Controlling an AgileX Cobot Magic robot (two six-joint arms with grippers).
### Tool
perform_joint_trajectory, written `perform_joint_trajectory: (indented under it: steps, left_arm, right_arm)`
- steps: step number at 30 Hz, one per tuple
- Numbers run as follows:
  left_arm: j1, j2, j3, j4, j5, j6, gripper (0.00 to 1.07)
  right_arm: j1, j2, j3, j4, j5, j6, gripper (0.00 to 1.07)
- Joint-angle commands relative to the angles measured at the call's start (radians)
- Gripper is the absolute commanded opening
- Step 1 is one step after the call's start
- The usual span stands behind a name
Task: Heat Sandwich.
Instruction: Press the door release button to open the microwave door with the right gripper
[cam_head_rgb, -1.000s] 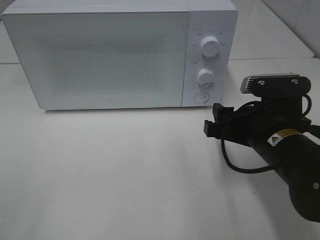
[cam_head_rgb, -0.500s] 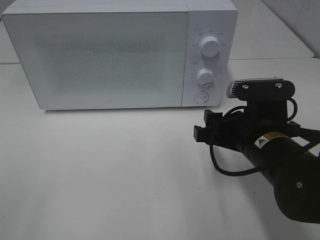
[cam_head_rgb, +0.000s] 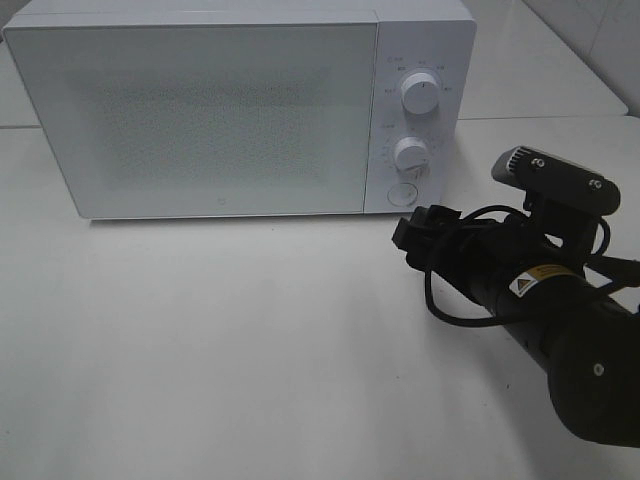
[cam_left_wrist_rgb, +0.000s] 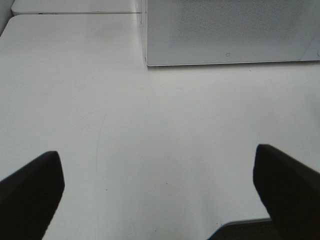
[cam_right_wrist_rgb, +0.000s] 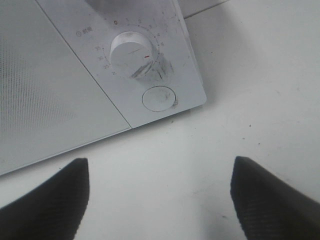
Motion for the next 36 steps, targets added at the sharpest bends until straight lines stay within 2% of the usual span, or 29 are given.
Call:
perform_joint_trajectory:
  steps: [1,7,10,16,19,20,22,24,25,26,27,29,30,31,33,36]
  left_arm:
    - [0.004,-0.015,0.001,-0.007,-0.004,-0.006,0.97]
    - [0.004,-0.015,0.001,-0.007,-0.004,-0.006,0.97]
    - [0.004,-0.015,0.001,-0.007,-0.004,-0.006,0.97]
    - [0.004,-0.015,0.001,-0.007,-0.004,-0.006,0.97]
    - [0.004,-0.015,0.001,-0.007,-0.004,-0.006,0.97]
    - [0.004,-0.015,0.001,-0.007,-0.004,-0.006,0.97]
    - [0.004,-0.015,0.001,-0.007,-0.004,-0.006,0.97]
    - [0.004,-0.015,0.001,-0.007,-0.004,-0.006,0.97]
    - [0.004,-0.015,0.001,-0.007,-0.004,-0.006,0.97]
    - [0.004,-0.015,0.001,-0.007,-0.004,-0.006,0.97]
    - [0.004,-0.015,0.001,-0.007,-0.004,-0.006,0.97]
    - [0.004,-0.015,0.001,-0.007,-0.004,-0.006,0.97]
    - [0.004,-0.015,0.001,-0.007,-0.004,-0.006,0.97]
    - [0.004,-0.015,0.001,-0.007,-0.004,-0.006,0.97]
    - [0.004,-0.015,0.001,-0.007,-0.004,-0.006,0.97]
    - [0.004,-0.015,0.001,-0.007,-0.004,-0.006,0.97]
  right_arm:
    - [0.001,0.001,-0.01,-0.01,-0.005,0.142,0.76]
    - [0.001,0.001,-0.01,-0.01,-0.005,0.351,0.76]
    - [0.001,0.001,-0.01,-0.01,-0.005,0.541,0.74]
    - [0.001,0.001,-0.01,-0.01,-0.005,0.742,0.69]
    - [0.001,0.001,-0.01,-0.01,-0.005,0.938,0.63]
    - [0.001,0.001,-0.01,-0.01,-0.005,1.041,0.57]
    - [0.001,0.001,-0.01,-0.01,-0.004,1.076,0.55]
    - [0.001,0.001,-0.01,-0.01,0.0,1.134,0.48]
    - [0.001,0.001,-0.01,-0.009,0.008,1.181,0.38]
    - [0.001,0.001,-0.01,-0.009,0.008,1.181,0.38]
    - [0.001,0.001,-0.01,-0.009,0.015,1.192,0.33]
    - [0.001,0.002,-0.01,-0.006,0.024,1.199,0.22]
    - [0.001,0.005,-0.01,-0.006,0.028,1.197,0.1]
    - [0.001,0.005,-0.01,-0.006,0.028,1.197,0.1]
    - [0.001,0.005,-0.01,-0.006,0.04,1.195,0.01]
    - [0.001,0.005,-0.01,-0.006,0.047,1.195,0.0]
